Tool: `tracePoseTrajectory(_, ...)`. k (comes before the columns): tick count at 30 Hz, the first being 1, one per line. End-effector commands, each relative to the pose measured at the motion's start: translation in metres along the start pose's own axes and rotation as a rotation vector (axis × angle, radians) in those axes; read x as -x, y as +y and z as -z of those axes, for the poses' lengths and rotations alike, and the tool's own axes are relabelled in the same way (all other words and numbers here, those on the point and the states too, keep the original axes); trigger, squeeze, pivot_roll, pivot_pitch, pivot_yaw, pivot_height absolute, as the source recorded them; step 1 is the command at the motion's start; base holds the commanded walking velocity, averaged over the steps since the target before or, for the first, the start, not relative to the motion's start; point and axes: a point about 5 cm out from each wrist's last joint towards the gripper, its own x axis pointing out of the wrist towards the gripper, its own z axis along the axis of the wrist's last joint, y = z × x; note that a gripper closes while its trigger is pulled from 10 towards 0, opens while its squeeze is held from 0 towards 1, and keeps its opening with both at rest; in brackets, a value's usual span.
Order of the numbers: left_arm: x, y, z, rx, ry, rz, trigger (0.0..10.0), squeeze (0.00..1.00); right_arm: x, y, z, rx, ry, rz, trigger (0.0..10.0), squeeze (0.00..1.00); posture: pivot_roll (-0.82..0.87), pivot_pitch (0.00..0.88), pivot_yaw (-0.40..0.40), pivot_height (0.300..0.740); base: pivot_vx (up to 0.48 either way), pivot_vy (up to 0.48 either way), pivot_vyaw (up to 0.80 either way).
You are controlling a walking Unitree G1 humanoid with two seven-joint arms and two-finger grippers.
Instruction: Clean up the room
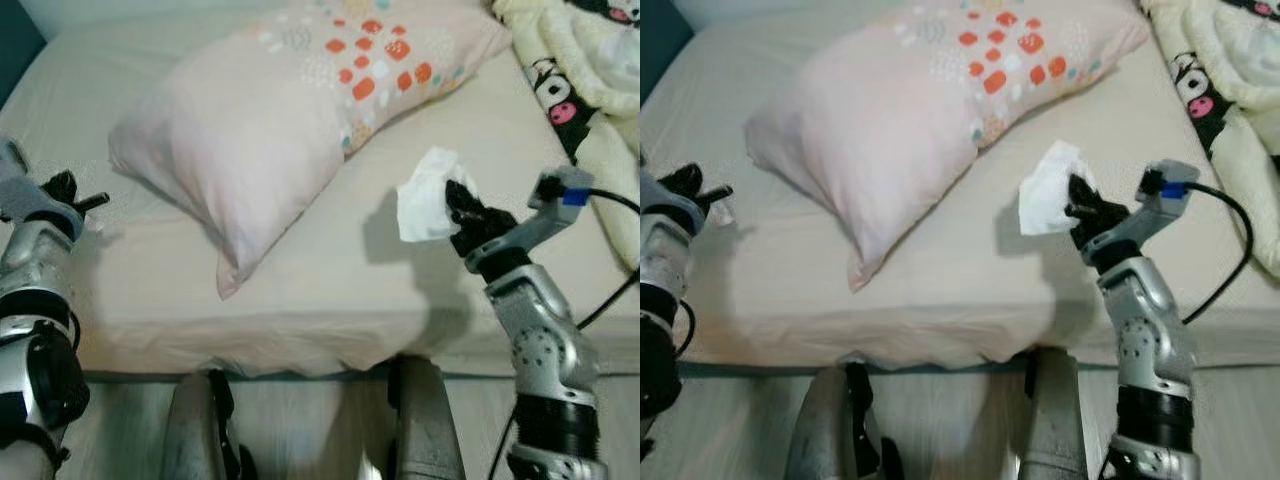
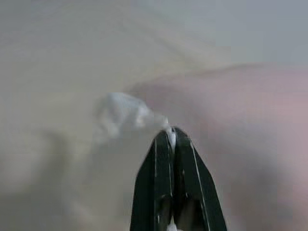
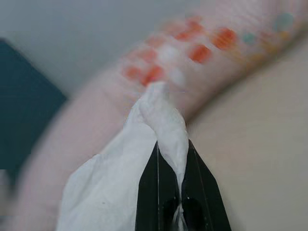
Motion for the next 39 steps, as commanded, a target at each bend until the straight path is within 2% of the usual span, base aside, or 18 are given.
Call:
tracePoseTrajectory(1,0.010,-0.011,0.024,0.254,0.038,0.223,0.0,0.00,-0.004,0.001,0.014,-0.049,0.033,-0.014,10.0,0.00,-0.08,0.085,0.029,0.497,0.000,0.000,0.00)
tracePoseTrajectory(3,0.021,-0.018,0.041,0.368,0.055,0.328,0.0,0.00,-0.006,0.003,0.021,-0.068,0.044,-0.033,10.0,0.00,-0.08,0.058,0.024,0.497,0.000,0.000,0.00)
tracePoseTrajectory(4,0.021,-0.018,0.041,0.368,0.055,0.328,0.0,0.00,-0.006,0.003,0.021,-0.068,0.044,-0.033,10.0,0.00,-0.08,0.058,0.024,0.497,0.000,0.000,0.00)
tracePoseTrajectory(6,0.036,-0.025,0.051,0.516,0.031,0.404,0.0,0.00,-0.005,0.005,0.028,-0.092,0.051,-0.047,10.0,0.00,-0.07,0.034,0.012,0.507,0.000,0.000,0.00)
tracePoseTrajectory(7,0.036,-0.025,0.051,0.516,0.031,0.404,0.0,0.00,-0.005,0.005,0.028,-0.092,0.051,-0.047,10.0,0.00,-0.07,0.034,0.012,0.507,0.000,0.000,0.00)
tracePoseTrajectory(8,0.044,-0.032,0.055,0.585,0.017,0.444,0.0,0.00,-0.005,0.006,0.033,-0.094,0.068,-0.053,10.0,0.00,-0.06,0.010,-0.001,0.512,0.000,0.000,0.00)
tracePoseTrajectory(9,0.044,-0.032,0.055,0.585,0.017,0.444,0.0,0.00,-0.005,0.006,0.033,-0.094,0.068,-0.053,10.0,0.00,-0.06,0.010,-0.001,0.512,0.000,0.000,0.00)
tracePoseTrajectory(11,0.062,-0.058,0.065,0.695,0.022,0.570,0.0,0.00,-0.008,0.007,0.046,-0.107,0.102,-0.067,10.0,0.00,-0.04,0.000,-0.025,0.522,0.000,0.000,0.00)
tracePoseTrajectory(13,0.072,-0.071,0.070,0.738,0.040,0.649,0.0,0.00,-0.010,0.007,0.053,-0.115,0.117,-0.075,10.0,0.00,-0.04,0.000,-0.025,0.532,0.000,0.000,0.00)
tracePoseTrajectory(16,0.074,-0.072,0.070,0.749,0.045,0.668,0.0,0.00,-0.011,0.007,0.054,-0.116,0.118,-0.076,10.0,0.00,-0.04,0.000,-0.025,0.542,0.000,0.000,0.00)
tracePoseTrajectory(18,0.079,-0.082,0.080,0.797,0.068,0.690,0.0,0.00,-0.016,0.009,0.065,-0.131,0.145,-0.088,10.0,0.00,-0.01,0.000,-0.047,0.552,0.000,0.000,0.00)
tracePoseTrajectory(20,0.082,-0.087,0.085,0.806,0.090,0.697,0.0,0.00,-0.018,0.011,0.071,-0.138,0.158,-0.093,10.0,0.00,0.00,0.000,-0.051,0.556,0.000,0.000,0.00)
tracePoseTrajectory(23,0.094,-0.094,0.102,0.746,0.190,0.673,0.0,0.00,-0.019,0.014,0.085,-0.156,0.188,-0.090,10.0,0.00,0.01,0.000,-0.047,0.571,0.000,0.000,0.00)
tracePoseTrajectory(26,0.099,-0.093,0.110,0.706,0.235,0.660,0.0,0.00,-0.017,0.013,0.091,-0.157,0.204,-0.083,10.0,0.00,0.02,0.000,-0.044,0.581,0.000,0.000,0.00)
tracePoseTrajectory(27,0.106,-0.094,0.112,0.685,0.263,0.646,0.0,0.00,-0.016,0.012,0.097,-0.162,0.215,-0.078,10.0,0.00,0.02,0.000,-0.039,0.591,0.000,0.000,0.00)
tracePoseTrajectory(32,0.109,-0.094,0.112,0.688,0.270,0.643,0.0,0.00,-0.015,0.011,0.099,-0.166,0.220,-0.077,10.0,0.00,0.02,0.000,-0.039,0.596,0.000,0.000,0.00)
tracePoseTrajectory(34,0.111,-0.097,0.113,0.691,0.284,0.652,0.0,0.00,-0.007,0.008,0.112,-0.165,0.260,-0.059,10.0,0.00,0.02,0.000,-0.038,0.606,0.000,0.000,0.00)
tracePoseTrajectory(39,0.112,-0.101,0.114,0.663,0.286,0.659,0.0,0.00,-0.003,0.006,0.122,-0.160,0.279,-0.056,10.0,0.00,0.01,0.000,-0.038,0.625,0.000,0.000,0.00)
